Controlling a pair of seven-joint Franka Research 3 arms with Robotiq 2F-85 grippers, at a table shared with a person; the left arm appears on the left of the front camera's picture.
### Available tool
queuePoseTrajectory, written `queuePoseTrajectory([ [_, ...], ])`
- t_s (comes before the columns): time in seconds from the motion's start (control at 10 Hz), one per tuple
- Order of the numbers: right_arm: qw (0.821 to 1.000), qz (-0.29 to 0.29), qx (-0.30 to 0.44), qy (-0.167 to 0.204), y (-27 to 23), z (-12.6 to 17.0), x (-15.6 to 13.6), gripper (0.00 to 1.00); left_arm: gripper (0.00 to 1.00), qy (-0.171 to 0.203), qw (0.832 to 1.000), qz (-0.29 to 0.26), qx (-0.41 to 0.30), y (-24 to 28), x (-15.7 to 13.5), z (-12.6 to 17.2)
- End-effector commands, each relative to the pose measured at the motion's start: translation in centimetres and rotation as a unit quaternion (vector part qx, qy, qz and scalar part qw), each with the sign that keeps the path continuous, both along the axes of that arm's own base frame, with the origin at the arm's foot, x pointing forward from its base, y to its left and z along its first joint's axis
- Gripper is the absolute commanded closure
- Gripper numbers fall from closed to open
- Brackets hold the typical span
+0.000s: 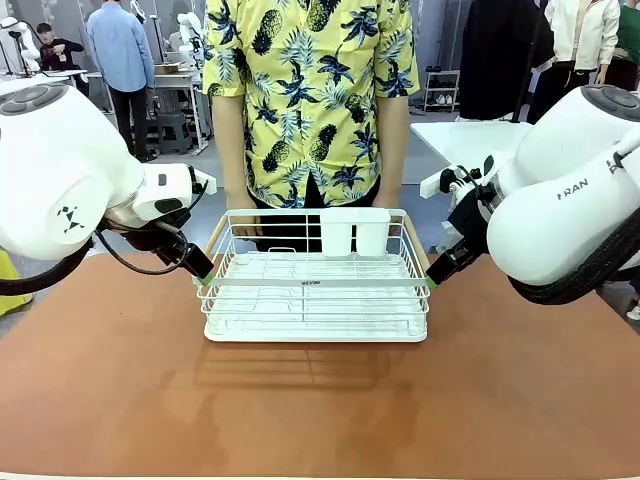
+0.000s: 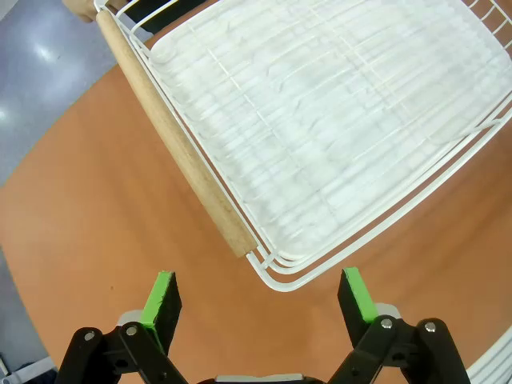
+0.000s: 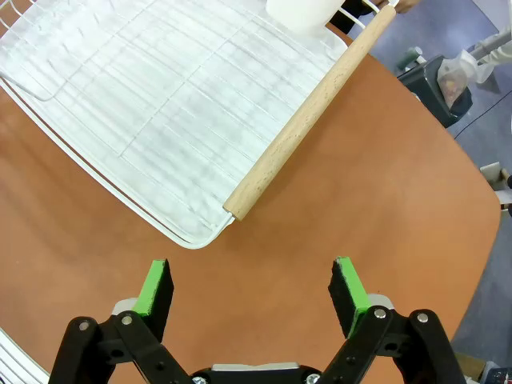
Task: Clean the table.
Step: Pick up the Lint Roller when the human hands it over.
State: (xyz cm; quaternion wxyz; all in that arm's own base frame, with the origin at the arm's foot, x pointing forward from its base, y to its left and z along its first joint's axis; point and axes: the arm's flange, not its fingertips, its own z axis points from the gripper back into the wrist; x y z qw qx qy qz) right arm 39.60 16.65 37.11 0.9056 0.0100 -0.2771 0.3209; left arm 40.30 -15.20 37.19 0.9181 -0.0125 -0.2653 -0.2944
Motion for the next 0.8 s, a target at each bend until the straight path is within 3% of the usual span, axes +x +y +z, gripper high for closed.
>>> queuePoseTrajectory([
  [0.0, 1.000, 0.000, 0.001, 0.000, 0.0, 0.0, 0.0, 0.00, 0.00, 0.000, 1.000, 0.000, 0.000, 0.0, 0.0, 0.0],
  [0.5, 1.000, 0.000, 0.000, 0.000, 0.0, 0.0, 0.0, 0.00, 0.00, 0.000, 1.000, 0.000, 0.000, 0.0, 0.0, 0.0],
  [0.7, 0.998, -0.019, 0.035, 0.056, -4.4, 2.8, 3.8, 0.00, 0.00, 0.080, 0.995, 0.006, -0.060, 3.2, 3.8, 3.6],
])
